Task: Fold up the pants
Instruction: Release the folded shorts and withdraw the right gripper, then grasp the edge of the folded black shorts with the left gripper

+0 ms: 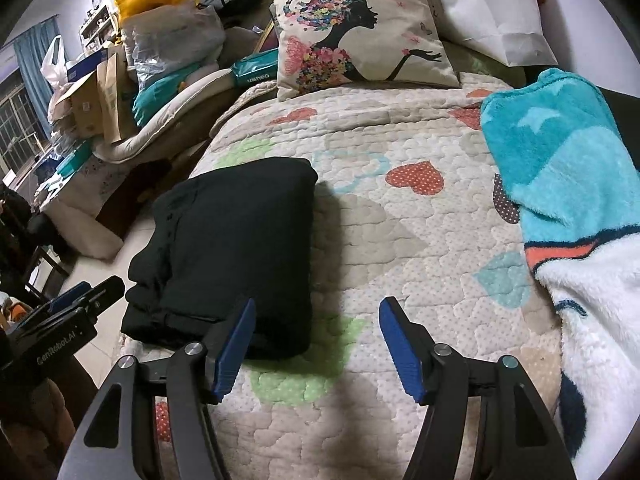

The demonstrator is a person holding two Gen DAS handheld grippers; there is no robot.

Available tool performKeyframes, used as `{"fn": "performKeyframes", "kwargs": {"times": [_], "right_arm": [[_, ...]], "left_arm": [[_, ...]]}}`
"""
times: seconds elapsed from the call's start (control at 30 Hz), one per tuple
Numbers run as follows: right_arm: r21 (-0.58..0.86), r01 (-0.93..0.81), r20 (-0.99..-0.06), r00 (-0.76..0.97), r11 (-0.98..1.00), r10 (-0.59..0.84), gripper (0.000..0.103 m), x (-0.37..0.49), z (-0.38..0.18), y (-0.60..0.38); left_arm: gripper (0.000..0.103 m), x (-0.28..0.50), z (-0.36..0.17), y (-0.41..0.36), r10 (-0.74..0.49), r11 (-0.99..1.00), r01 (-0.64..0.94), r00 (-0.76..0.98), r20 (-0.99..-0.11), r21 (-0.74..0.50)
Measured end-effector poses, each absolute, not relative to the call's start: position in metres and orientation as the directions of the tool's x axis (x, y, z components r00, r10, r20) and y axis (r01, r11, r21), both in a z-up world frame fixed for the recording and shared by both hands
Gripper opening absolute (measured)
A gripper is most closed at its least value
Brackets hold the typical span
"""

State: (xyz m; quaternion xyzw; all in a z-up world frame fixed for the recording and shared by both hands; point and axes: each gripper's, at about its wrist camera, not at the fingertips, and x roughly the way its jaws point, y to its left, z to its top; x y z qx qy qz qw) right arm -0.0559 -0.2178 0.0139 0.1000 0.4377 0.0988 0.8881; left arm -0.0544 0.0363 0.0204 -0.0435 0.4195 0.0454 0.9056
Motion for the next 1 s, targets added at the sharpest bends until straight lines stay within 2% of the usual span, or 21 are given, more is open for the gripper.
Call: {"fn": "performKeyframes", "kwargs": {"times": [0.17,0.37,0.77,1.0], "right_arm": [[0.277,-0.077,-0.758,0.595,0.958,0.268,0.069,-0.047,0.018,-0.222],[0.280,-0.103,-0.751,0.596,0.954,0.285,0.070,-0.021,0.031,-0.216],[0.396,-0.089,-0.784,0.486,0.914,0.387,0.071,0.045,0.007,-0.218],[0.511,-0.088,-0.753,0.433,0.855,0.495,0.071,0.066,-0.017,-0.219]], "left_arm": [[0.064,-0.032,0.022,0.062,-0.020,0.965,-0.198,0.597,-0.802,-0.172],[0.065,0.011,0.013,0.073,-0.114,0.936,-0.233,0.505,-0.855,-0.263],[0.065,0.050,-0.010,0.076,-0.196,0.933,-0.173,0.489,-0.850,-0.315],[0.067,0.055,-0.021,0.073,-0.254,0.917,-0.161,0.471,-0.845,-0.366]]}}
